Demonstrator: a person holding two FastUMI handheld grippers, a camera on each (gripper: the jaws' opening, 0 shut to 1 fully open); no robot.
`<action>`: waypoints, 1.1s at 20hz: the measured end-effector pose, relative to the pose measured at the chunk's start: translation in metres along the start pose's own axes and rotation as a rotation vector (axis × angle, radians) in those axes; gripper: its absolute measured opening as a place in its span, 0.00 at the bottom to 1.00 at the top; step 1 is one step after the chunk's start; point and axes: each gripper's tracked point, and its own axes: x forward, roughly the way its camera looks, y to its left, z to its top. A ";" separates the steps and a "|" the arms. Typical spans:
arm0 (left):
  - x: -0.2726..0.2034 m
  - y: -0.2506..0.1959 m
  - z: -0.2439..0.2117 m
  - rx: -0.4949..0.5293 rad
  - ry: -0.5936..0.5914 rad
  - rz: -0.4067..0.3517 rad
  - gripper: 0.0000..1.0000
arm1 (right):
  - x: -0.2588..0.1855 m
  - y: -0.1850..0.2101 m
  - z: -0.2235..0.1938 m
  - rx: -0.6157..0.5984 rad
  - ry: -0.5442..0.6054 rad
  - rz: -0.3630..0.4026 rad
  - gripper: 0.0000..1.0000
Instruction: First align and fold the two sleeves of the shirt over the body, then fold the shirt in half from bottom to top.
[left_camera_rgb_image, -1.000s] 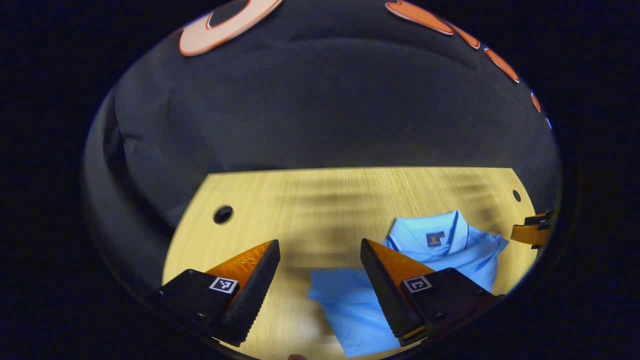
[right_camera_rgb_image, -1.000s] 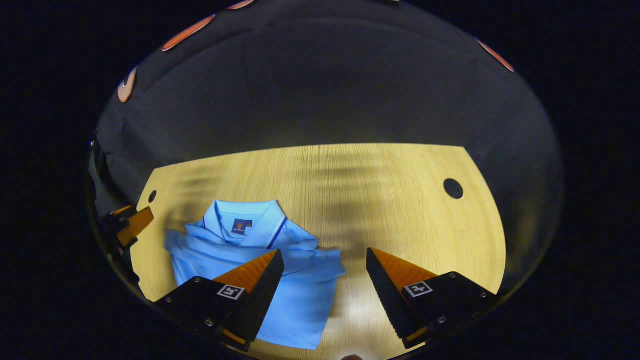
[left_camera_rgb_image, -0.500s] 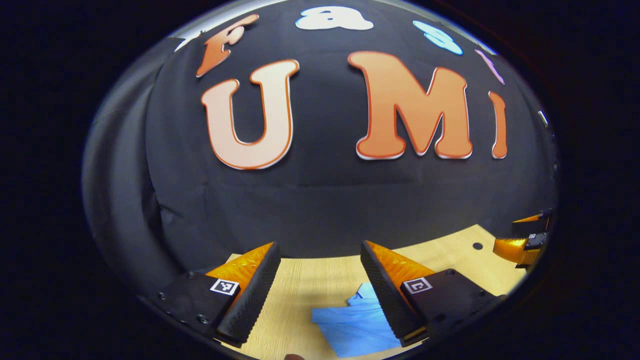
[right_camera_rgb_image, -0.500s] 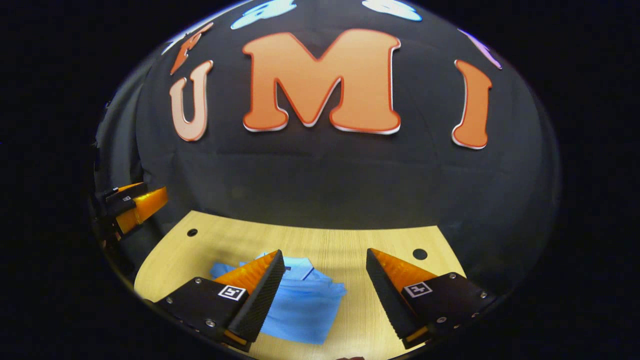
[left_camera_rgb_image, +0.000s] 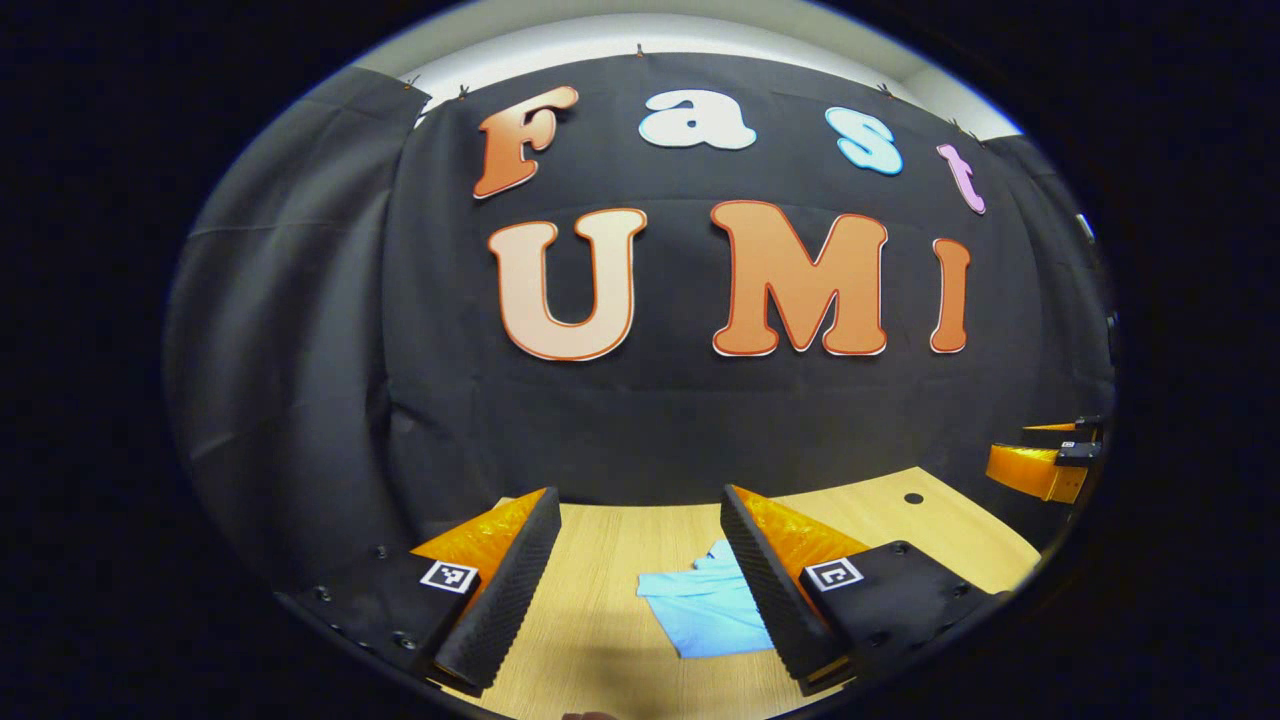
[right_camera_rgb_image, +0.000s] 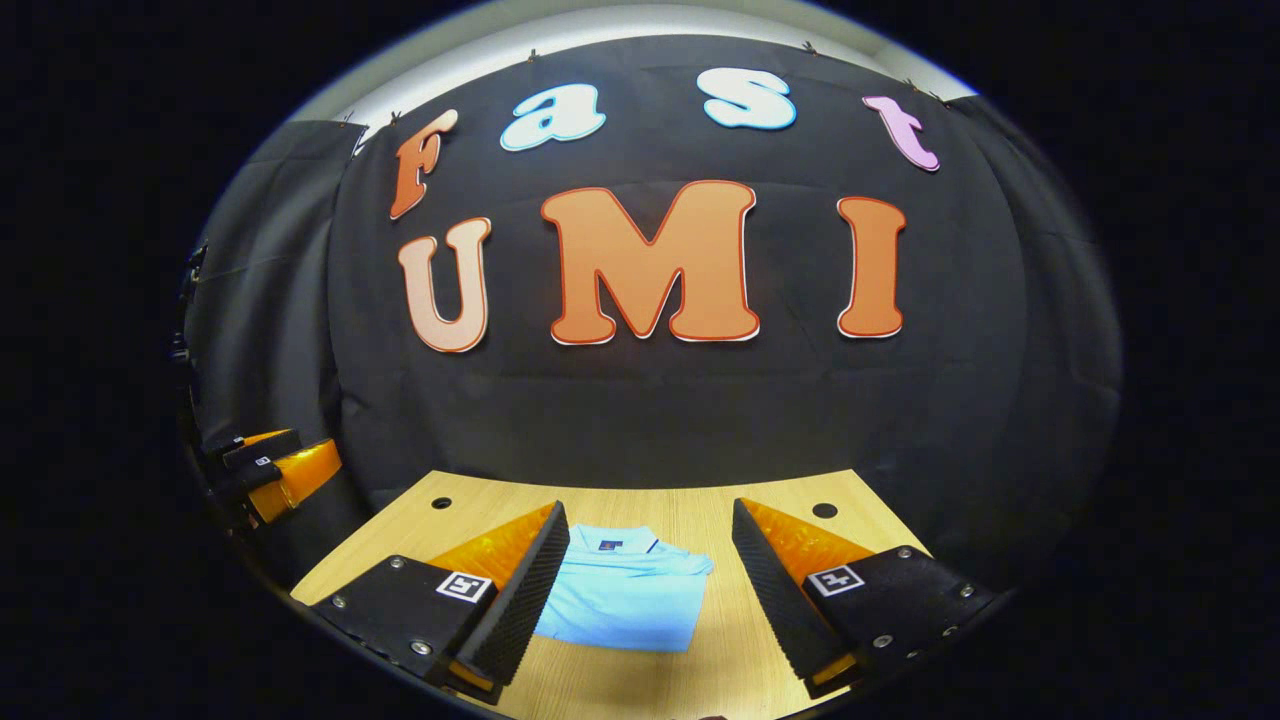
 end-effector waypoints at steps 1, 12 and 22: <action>-0.016 0.010 0.000 0.002 -0.003 0.016 1.00 | -0.011 0.003 -0.001 -0.001 -0.011 0.000 0.98; -0.093 0.055 0.002 -0.030 -0.024 0.032 1.00 | -0.099 0.010 -0.015 0.056 -0.020 -0.044 0.99; -0.084 0.044 -0.006 -0.003 -0.013 0.073 1.00 | -0.106 -0.036 -0.027 0.073 -0.017 -0.081 0.99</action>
